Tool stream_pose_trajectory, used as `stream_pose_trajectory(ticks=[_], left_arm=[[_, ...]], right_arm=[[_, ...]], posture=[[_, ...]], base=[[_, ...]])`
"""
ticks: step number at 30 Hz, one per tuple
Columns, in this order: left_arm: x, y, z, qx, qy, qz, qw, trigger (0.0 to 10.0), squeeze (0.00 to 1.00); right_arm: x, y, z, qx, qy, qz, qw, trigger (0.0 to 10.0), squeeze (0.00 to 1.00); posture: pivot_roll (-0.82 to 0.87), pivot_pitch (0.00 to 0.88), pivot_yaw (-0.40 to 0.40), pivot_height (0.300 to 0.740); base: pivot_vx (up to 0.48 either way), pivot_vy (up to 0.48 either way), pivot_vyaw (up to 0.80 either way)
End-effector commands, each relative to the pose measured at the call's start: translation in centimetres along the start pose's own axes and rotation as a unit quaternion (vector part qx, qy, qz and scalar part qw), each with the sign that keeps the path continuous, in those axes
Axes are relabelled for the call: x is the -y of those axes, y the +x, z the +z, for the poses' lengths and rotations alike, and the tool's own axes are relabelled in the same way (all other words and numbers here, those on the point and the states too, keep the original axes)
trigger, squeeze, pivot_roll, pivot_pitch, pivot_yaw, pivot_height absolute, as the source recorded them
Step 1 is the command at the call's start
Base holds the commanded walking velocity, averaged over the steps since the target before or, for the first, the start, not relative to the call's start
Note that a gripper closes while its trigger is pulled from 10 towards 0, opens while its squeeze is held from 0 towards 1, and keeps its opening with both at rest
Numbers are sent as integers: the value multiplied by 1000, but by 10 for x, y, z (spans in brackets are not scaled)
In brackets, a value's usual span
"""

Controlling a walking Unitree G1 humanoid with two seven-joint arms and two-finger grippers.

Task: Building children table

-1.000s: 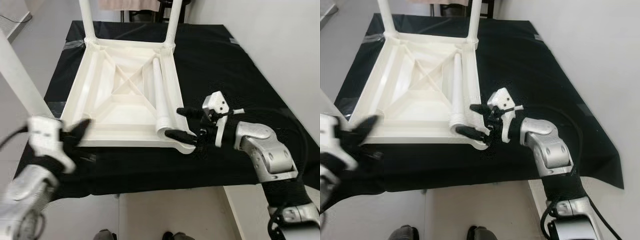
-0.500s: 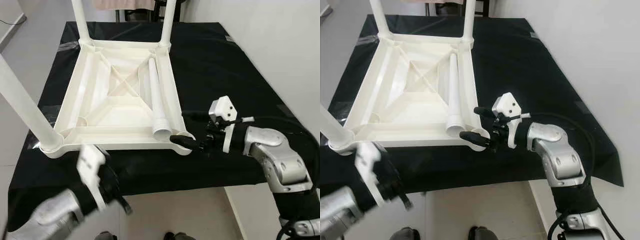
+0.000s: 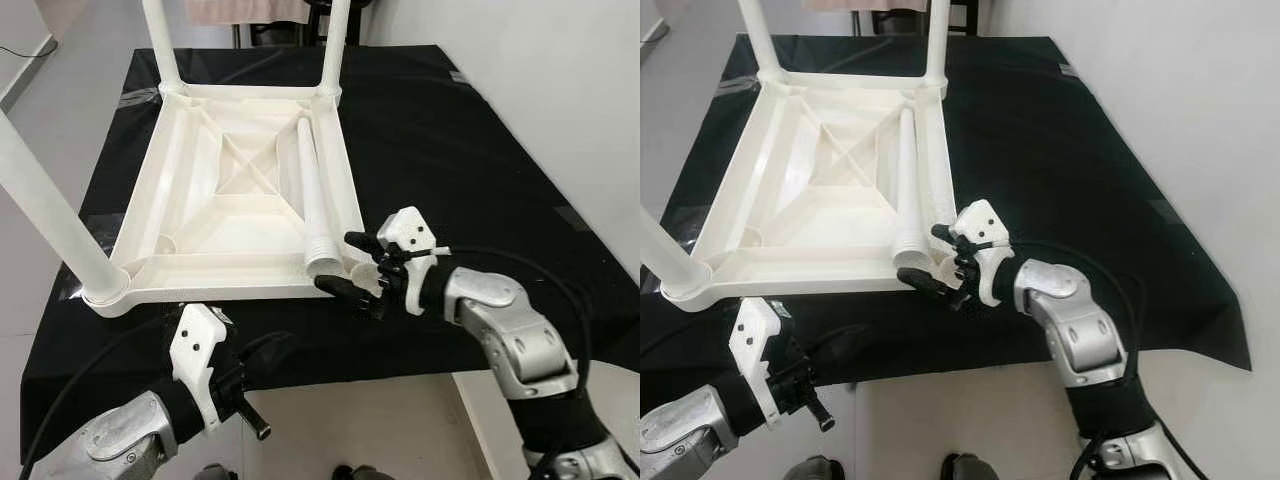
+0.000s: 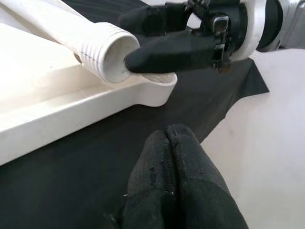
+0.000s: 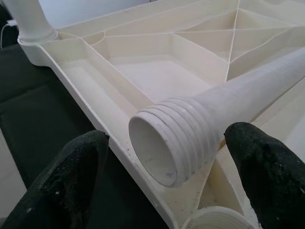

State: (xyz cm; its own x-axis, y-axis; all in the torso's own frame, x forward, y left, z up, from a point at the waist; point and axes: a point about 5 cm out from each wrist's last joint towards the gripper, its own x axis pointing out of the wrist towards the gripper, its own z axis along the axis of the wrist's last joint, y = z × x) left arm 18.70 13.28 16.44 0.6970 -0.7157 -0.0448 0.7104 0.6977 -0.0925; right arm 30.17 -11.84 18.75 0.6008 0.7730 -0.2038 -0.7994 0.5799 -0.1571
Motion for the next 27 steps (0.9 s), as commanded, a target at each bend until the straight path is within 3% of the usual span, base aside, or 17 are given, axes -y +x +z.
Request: stream_pose_trajectory(ticks=[1,7,17,23,26,27], left_arm=[[1,0,-4,-6,-3,2,1000,10000,0],[0,1,-4,-4,-2,4,1000,10000,0],[0,1,-5,-1,-3,6,1000,10000,0],[0,1,-5,-1,-2,6,1000,10000,0],[-1,1,-5,0,-2,8,1000,10000,0],[-1,1,-5,0,-2,8,1000,10000,0]], right_arm=[[-4,1,-3,-10,1,-1,1000,10000,0],[4,13,-7,-27,-3,-66,997,10000,0],[21,8,-8,-41,-10,-134,990,10000,0],[21,11,-7,-36,4,-169,985,10000,0],[10,19,-2,-8,34,-243,970,10000,0],[10,19,-2,-8,34,-243,970,10000,0]], posture=[[54,157,-60,740],[57,154,-61,740],[54,155,-60,740],[56,155,-60,740],[48,154,-58,740],[48,154,-58,740]], base=[[0,0,0],[0,0,0],[0,0,0],[0,0,0],[0,0,0],[0,0,0]])
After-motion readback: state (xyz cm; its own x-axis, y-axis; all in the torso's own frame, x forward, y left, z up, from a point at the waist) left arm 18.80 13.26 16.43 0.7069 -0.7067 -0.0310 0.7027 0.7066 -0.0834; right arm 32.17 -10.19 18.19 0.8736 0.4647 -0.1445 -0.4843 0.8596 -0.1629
